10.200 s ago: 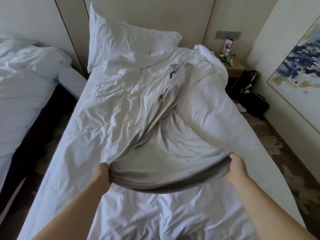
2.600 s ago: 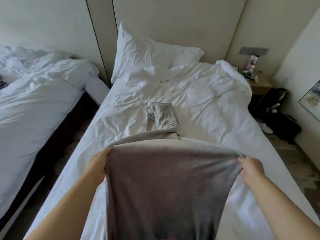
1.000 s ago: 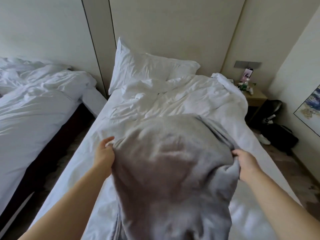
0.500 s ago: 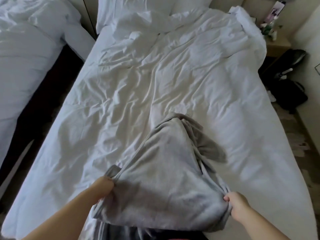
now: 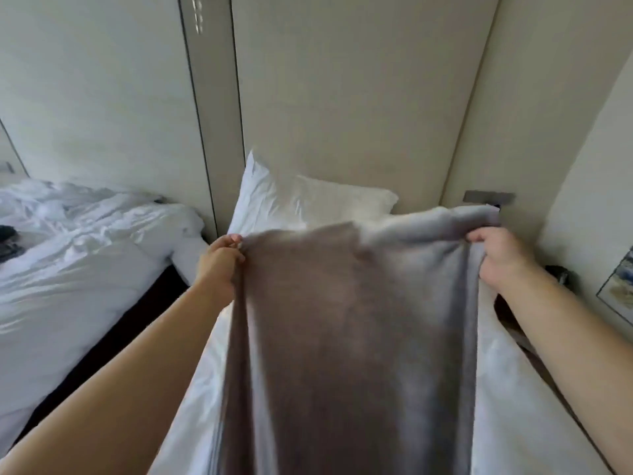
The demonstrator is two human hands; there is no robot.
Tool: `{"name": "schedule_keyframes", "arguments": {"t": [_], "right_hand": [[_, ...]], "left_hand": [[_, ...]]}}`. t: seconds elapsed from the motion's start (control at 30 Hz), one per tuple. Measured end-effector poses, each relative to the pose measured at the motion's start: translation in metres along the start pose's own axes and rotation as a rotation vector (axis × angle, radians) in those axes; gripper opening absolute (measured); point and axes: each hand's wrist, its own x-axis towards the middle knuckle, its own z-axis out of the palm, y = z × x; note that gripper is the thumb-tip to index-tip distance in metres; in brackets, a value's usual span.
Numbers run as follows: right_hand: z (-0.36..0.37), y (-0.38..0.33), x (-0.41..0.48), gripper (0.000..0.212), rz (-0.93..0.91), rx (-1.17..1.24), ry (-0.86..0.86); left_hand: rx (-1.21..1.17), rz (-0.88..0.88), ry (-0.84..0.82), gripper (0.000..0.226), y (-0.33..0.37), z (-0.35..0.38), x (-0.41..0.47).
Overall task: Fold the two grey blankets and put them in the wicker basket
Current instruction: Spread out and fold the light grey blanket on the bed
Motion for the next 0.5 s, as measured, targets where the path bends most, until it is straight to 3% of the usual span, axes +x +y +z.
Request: {"name": "schedule_keyframes", "arguments": {"t": [0.13,0.23,0.33,0.47,0.5], "right_hand": [[0.008,-0.019,-0.010,0.025,0.047,0.176,-0.012],[-0.002,0.000,-0.026,0.029,0.125,0.202,-0.003],[-0.022,0.038,-0.034,0.026,0.221,0.107,0.034],[-0.067,0.140,-0.052,0.023,0.545,-0.257,-0.023],[-0.081,0.172,-0.065,0.024,0.628,-0.364,-0.009]], "left_hand": [[-0.011,-0.084,-0.122,0.012,0.039,0.009,0.003],[0.171,-0.200,-0.360,0.033,0.034,0.010,0.003],[0.519,-0.320,-0.545,0.049,0.001,0.005,-0.005],[1.206,-0.288,-0.477,0.033,-0.094,-0.019,-0.014],[1.274,-0.336,-0.451,0.024,-0.124,-0.031,-0.019]]}}
